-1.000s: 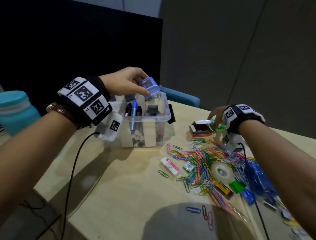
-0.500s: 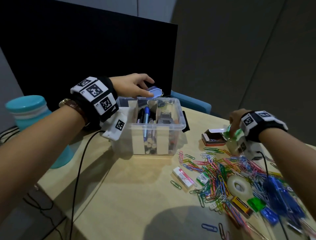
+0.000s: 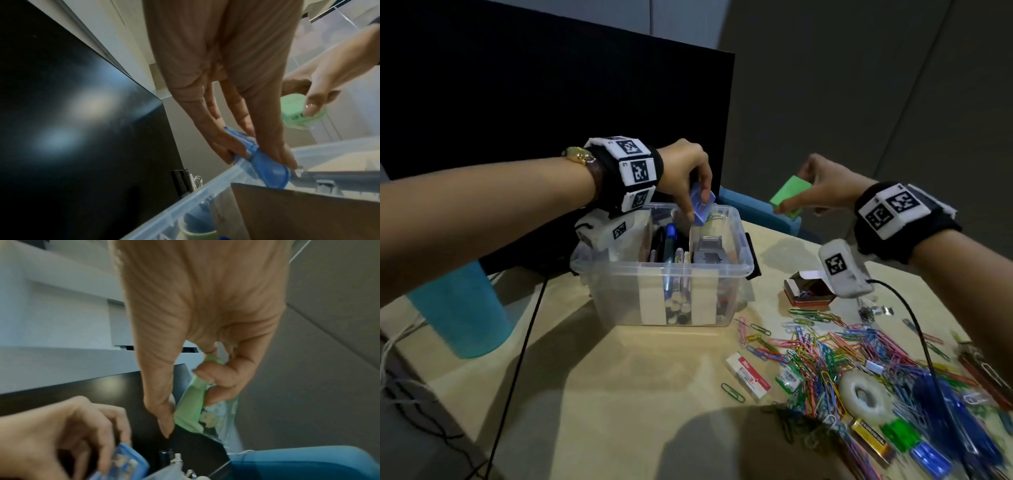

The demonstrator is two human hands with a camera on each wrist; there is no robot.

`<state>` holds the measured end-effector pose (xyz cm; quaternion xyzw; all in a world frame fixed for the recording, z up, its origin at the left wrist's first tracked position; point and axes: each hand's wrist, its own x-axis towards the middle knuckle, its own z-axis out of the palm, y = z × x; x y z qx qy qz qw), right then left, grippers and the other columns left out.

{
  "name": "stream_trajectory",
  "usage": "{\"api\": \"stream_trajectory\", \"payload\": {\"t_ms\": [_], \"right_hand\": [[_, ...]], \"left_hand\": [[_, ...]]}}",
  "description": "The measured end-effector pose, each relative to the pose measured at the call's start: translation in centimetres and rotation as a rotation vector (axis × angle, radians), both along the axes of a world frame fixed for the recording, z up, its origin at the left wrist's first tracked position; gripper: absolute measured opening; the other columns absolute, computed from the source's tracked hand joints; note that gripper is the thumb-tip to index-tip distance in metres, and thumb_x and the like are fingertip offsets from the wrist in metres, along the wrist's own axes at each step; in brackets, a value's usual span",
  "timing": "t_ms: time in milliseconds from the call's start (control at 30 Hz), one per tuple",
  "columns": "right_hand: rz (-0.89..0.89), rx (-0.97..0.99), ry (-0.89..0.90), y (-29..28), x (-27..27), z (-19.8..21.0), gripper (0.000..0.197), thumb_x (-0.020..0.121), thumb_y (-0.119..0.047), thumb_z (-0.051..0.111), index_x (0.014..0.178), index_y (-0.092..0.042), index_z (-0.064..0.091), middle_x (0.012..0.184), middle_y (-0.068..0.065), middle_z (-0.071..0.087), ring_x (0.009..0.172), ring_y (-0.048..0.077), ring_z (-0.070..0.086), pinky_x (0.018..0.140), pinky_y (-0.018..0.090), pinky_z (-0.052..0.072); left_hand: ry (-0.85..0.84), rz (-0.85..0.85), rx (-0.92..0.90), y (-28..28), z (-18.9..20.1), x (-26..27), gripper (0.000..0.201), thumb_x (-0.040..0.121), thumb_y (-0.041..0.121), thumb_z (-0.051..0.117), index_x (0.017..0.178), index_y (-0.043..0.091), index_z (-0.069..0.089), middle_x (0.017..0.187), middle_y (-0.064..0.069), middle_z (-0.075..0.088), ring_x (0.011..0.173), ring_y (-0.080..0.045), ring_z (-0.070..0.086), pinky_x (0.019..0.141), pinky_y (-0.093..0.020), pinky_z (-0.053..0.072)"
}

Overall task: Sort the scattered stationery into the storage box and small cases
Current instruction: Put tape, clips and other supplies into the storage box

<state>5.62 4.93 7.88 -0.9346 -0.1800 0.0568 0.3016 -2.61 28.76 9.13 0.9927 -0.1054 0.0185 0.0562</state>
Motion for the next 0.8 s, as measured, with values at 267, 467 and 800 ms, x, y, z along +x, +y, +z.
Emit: {"api": "stream_trajectory", "payload": {"t_ms": [267,467,800], "right_hand": [[0.092,0.281,0.142,2.3,-1.5,1.1,0.054,0.07,-0.013,0.081,0.114,-0.011,0.05,0.095,0.006,0.064,0.079,0.013,0.068,0.067,0.021,0.058],[0.171,0.172,0.15,1.4,-0.8,1.3,0.033,0.079,-0.014,0.075,0.111,-0.01,0.067,0.106,0.008,0.071,0.088,0.015,0.07,0.061,0.015,0.056],[0.158,0.169,0.081,-0.5,0.1,1.4,0.008,0.078,-0.014,0.074,0.086,-0.014,0.074,0.099,0.005,0.072,0.094,0.016,0.067,0.082,0.028,0.056]], "left_hand": [[0.078,-0.078,0.013,-0.8,-0.6,2.0,0.018,0.069,0.013,0.085,0.076,0.019,0.069,0.106,-0.01,0.065,0.087,-0.014,0.063,0.064,-0.009,0.049],[0.053,-0.048,0.113,-0.5,-1.6,3.3,0.05,0.062,0.021,0.09,0.106,0.015,0.065,0.088,-0.002,0.062,0.071,-0.005,0.05,0.058,-0.013,0.039],[0.026,-0.076,0.24,-0.7,-2.9,4.1,0.053,0.062,0.025,0.09,0.108,0.016,0.066,0.108,-0.008,0.057,0.082,-0.012,0.049,0.055,-0.011,0.037]]}}
